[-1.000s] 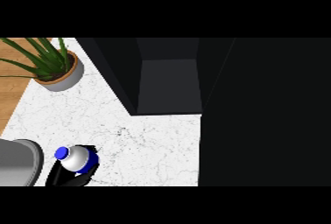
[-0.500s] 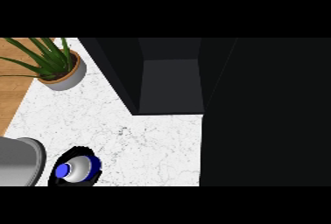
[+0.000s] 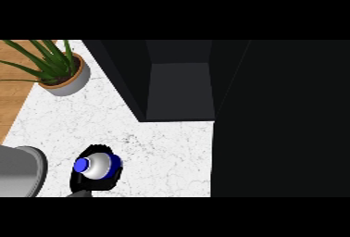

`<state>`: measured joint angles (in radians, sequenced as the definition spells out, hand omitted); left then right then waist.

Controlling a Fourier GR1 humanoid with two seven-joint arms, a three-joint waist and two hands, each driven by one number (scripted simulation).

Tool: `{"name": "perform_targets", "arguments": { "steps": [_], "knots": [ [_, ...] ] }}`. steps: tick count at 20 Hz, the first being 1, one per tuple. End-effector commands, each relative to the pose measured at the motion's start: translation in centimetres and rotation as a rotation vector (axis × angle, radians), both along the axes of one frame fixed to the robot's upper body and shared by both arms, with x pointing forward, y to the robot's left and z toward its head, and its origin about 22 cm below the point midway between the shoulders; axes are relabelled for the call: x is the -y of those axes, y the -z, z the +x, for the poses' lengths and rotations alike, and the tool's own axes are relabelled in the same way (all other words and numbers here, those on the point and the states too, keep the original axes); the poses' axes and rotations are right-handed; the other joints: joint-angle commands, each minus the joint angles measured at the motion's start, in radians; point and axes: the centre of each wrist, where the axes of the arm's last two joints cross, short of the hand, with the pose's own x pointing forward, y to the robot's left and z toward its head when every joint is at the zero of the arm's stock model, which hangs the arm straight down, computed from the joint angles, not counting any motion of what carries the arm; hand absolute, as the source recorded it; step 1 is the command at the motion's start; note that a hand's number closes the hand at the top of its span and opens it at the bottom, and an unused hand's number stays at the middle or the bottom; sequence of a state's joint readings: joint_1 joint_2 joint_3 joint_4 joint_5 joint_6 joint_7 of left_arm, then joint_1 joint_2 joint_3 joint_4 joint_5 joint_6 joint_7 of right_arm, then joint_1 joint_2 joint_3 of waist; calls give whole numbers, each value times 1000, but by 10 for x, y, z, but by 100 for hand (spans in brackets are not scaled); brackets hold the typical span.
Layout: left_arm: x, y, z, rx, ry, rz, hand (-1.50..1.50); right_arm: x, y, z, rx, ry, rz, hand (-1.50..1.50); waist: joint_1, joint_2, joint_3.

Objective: Pick up the bottled water, place it into the cabinet and close the cabinet

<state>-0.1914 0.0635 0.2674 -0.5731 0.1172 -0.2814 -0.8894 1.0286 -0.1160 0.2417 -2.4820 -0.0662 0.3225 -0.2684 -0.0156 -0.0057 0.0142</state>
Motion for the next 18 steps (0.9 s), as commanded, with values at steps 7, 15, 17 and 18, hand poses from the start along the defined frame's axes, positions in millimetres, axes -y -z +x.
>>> {"name": "perform_targets", "arguments": {
  "steps": [7, 15, 17, 18],
  "knots": [
    [75, -30, 39, 31, 121, -126, 150, -5, -26, -2, 12, 0, 45, -150, 6, -2, -14],
    [126, -98, 76, 50, 144, -65, 150, -4, -16, 0, 15, 20, 64, -150, 9, 0, -13],
    [145, -118, 90, 111, 143, 22, 150, 2, -14, -1, 24, 16, 41, -150, -2, 1, -13],
    [149, -122, 93, 93, 140, 42, 150, 2, -11, 0, 23, 13, 50, -150, -2, 2, -14]
  ]
}}
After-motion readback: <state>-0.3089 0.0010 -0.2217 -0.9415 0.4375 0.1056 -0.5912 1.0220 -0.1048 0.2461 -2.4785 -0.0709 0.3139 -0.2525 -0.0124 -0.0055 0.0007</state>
